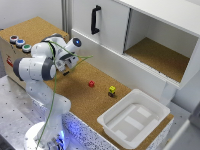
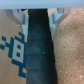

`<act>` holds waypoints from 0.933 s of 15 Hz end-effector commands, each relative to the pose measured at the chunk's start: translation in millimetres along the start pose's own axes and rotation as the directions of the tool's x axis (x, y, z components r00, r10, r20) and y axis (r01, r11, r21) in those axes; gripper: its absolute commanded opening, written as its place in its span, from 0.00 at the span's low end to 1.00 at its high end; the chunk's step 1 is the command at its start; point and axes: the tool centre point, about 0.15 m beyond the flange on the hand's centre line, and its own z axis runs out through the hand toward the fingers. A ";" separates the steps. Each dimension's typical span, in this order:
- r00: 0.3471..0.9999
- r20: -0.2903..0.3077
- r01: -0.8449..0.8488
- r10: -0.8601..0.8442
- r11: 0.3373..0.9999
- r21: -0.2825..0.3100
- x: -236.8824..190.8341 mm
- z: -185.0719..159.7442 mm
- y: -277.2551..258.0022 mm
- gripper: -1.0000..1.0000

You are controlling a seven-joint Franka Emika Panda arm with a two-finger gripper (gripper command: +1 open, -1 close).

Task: Open the drawer

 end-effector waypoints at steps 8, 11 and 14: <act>0.995 -0.043 -0.085 0.085 0.996 0.014 27.1 -37.9 80.0 0.00; 0.993 -0.051 -0.101 0.102 0.995 0.014 29.9 -42.4 88.2 0.00; 0.991 -0.067 -0.113 0.113 0.994 0.010 33.4 -49.4 94.7 0.00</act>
